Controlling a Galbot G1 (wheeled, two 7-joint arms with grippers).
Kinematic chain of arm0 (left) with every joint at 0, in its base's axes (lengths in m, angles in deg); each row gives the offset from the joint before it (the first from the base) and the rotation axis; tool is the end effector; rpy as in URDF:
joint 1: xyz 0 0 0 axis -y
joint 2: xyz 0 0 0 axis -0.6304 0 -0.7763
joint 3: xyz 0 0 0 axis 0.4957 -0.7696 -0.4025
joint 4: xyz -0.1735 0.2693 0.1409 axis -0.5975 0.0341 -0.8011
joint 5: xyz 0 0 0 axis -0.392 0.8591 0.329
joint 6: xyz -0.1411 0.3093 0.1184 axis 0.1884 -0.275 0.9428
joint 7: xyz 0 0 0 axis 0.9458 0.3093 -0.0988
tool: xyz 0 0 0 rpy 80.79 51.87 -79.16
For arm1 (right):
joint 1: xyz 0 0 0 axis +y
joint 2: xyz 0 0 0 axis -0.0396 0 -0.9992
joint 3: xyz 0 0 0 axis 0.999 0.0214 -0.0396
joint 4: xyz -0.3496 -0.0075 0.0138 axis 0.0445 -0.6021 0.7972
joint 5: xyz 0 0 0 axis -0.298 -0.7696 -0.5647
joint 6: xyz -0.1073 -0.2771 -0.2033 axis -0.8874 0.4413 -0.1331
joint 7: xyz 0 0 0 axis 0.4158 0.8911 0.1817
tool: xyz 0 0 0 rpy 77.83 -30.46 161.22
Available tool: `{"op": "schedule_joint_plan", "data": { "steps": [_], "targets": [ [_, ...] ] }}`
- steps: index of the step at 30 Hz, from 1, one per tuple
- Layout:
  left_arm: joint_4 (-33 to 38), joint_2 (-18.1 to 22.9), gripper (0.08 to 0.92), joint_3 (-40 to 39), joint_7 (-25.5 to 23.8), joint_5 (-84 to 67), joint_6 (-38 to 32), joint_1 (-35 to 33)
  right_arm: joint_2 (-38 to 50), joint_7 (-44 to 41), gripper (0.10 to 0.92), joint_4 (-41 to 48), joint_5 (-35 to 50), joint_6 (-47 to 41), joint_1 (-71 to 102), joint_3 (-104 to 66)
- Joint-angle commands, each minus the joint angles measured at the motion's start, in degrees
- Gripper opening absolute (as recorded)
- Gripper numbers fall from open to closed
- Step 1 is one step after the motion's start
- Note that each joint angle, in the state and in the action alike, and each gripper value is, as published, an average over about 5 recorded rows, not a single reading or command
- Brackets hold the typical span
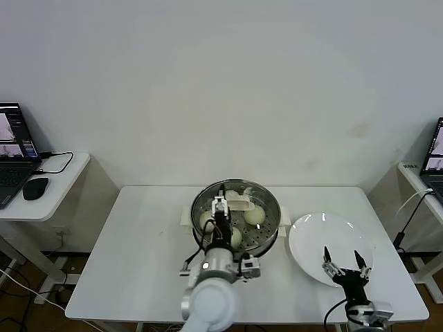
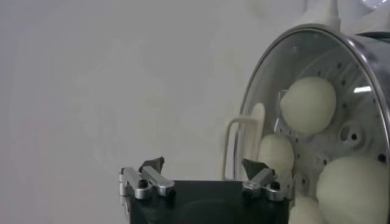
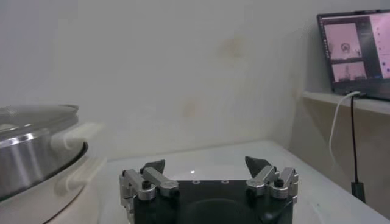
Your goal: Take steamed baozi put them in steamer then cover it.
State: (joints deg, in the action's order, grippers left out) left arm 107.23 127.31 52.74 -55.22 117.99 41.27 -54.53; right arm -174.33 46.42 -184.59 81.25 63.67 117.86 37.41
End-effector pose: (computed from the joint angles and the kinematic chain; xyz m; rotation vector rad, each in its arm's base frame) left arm 0.2542 -0.1735 -0.2152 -0.1395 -2.4400 -1.9647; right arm 0.1735 -0.1065 -0.3435 -0.2144 -2.9892 -0.1381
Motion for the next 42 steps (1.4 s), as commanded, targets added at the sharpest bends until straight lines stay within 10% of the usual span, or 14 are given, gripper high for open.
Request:
{"op": "schedule_joint_plan", "data": {
  "steps": [1, 8, 15, 23, 42],
  "targets": [
    [18.5, -12.9, 0.823, 17.7, 11.6, -32.7, -5.3, -9.0, 1.7, 1.8, 0.823, -0.9, 0.3, -1.4, 0.6, 3.3],
    [16.4, -14.6, 0.823, 38.8, 21.6, -65.6, -19.0, -18.4, 4.2, 3.0, 0.823, -0.1, 0.3, 0.3, 2.0, 6.0],
    [7.0, -12.4, 0.823, 40.5, 24.5, -77.2, -35.0, -28.1, 8.9, 5.4, 0.823, -2.4, 3.7, -2.9, 4.6, 7.6],
    [6.6, -7.7, 0.823, 39.9, 23.7, -83.6, -24.6, -34.1, 18.2, 5.3, 0.823, -5.1, 7.7, -4.5, 8.6, 9.0],
    [8.6, -6.9, 0.823, 37.7, 24.2, -82.3, -24.5, -40.3, 15.8, 4.6, 0.823, -6.3, 0.9, -1.5, 8.9, 11.8]
  ]
}}
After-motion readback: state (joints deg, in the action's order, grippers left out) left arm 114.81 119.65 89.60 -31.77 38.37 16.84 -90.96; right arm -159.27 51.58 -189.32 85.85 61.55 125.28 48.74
